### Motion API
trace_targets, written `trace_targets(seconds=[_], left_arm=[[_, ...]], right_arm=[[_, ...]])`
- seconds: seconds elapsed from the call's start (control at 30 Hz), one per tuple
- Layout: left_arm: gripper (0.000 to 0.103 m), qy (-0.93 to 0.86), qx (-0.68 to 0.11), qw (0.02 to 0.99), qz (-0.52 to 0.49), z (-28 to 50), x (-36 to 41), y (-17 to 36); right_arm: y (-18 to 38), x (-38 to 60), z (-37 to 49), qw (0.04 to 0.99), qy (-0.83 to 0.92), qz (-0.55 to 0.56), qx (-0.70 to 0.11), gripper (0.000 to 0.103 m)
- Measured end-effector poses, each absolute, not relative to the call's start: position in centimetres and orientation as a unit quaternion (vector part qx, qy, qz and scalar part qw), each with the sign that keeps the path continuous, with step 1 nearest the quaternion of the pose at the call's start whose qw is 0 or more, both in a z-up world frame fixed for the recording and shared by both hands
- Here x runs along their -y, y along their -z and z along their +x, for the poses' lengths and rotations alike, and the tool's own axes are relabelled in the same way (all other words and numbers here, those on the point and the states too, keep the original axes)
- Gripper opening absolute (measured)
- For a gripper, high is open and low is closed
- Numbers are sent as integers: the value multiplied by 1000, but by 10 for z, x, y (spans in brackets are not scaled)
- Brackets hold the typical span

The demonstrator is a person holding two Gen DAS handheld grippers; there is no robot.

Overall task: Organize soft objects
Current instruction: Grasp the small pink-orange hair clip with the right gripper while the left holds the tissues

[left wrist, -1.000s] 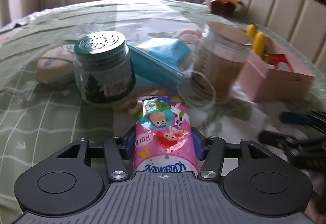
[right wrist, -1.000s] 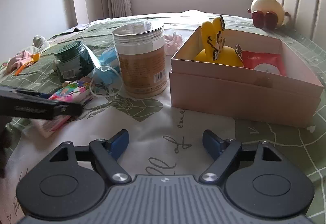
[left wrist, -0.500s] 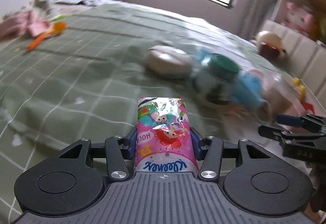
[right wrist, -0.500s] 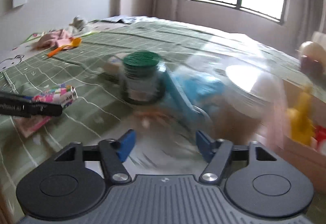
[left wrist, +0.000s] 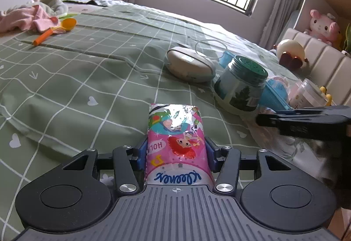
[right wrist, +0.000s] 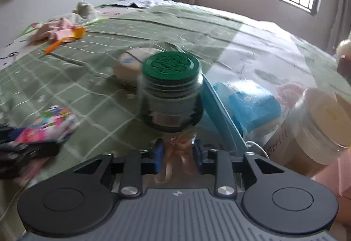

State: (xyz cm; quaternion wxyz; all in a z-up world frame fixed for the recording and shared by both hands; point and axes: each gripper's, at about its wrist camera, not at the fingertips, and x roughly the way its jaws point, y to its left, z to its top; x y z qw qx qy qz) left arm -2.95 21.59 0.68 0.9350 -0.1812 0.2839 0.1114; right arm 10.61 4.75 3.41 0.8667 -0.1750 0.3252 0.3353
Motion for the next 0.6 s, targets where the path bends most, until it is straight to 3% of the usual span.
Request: trace_targets(seconds=[0.1, 0.4, 0.47, 0.53, 0.6], left_arm=[[56, -111, -282, 936, -182, -30, -217, -7], [56, -109, -278, 938, -177, -31, -217, -5], [56, -107, -277, 939, -177, -32, -217, -4], [56, -105, -273, 940, -178, -34, -218, -3], [56, -104, -271, 940, -181, -34, -219, -3]], right_arm=[[-44, -38, 83, 864, -356, -188, -302, 12], [-44, -9, 51, 860, -363, -201, -297, 13], [-43, -7, 52, 863, -354, -197, -302, 19], [-47, -6, 52, 862, -363, -183, -303, 44], [-51, -12, 52, 864, -372, -177, -291, 60]])
